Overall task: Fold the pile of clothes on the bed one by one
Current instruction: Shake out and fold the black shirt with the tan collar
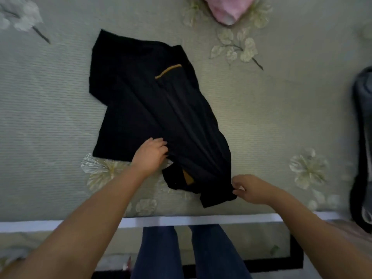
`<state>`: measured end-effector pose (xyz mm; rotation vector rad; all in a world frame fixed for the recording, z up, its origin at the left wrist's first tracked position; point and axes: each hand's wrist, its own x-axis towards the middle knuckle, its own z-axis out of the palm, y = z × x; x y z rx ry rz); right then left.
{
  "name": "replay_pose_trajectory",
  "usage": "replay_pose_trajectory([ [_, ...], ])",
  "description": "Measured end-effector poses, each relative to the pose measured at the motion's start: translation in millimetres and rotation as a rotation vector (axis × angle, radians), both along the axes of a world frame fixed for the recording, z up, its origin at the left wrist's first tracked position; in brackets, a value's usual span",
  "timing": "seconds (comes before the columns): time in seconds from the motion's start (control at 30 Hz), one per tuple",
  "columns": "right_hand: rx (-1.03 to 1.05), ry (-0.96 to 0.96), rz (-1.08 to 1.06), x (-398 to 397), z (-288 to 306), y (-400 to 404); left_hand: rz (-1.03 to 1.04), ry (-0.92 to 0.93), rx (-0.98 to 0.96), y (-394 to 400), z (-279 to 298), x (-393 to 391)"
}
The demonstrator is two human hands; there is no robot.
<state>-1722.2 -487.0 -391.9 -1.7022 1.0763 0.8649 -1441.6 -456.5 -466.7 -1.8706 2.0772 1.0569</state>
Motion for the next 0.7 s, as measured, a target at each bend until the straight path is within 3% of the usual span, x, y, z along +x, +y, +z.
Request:
replay_pose_trajectory([
  [0.1,0.094,0.187,0.093,-34.6,-6.7,0.6,0.007,0.114,0.143,16.6,21.1,-27.7],
  [0.23,0.002,0.376,0.228,-71.5,-8.1,-13.4,0.048,0.277,0.373,44.7,40.6,-59.3],
  [0.33,-0.087,0.531,0.284,-89.6,-11.0,-23.2,0.217,0.325,0.413,52.6,44.3,-74.5],
  [0.4,-0.303,0.474,0.230,-86.7,-14.0,-28.4,0.382,0.263,0.244,48.2,43.3,-77.6],
  [0.47,-0.493,0.207,0.002,-70.8,-20.8,-28.3,0.449,0.172,0.064,41.5,40.5,-76.7],
  [0.53,-0.497,-0.041,-0.228,-44.3,-25.2,-26.4,0.355,0.072,0.099,37.2,36.3,-75.6],
  [0.7,-0.564,0.007,-0.006,-10.6,-37.5,-25.2,0.093,-0.160,0.196,53.7,17.7,-101.2],
])
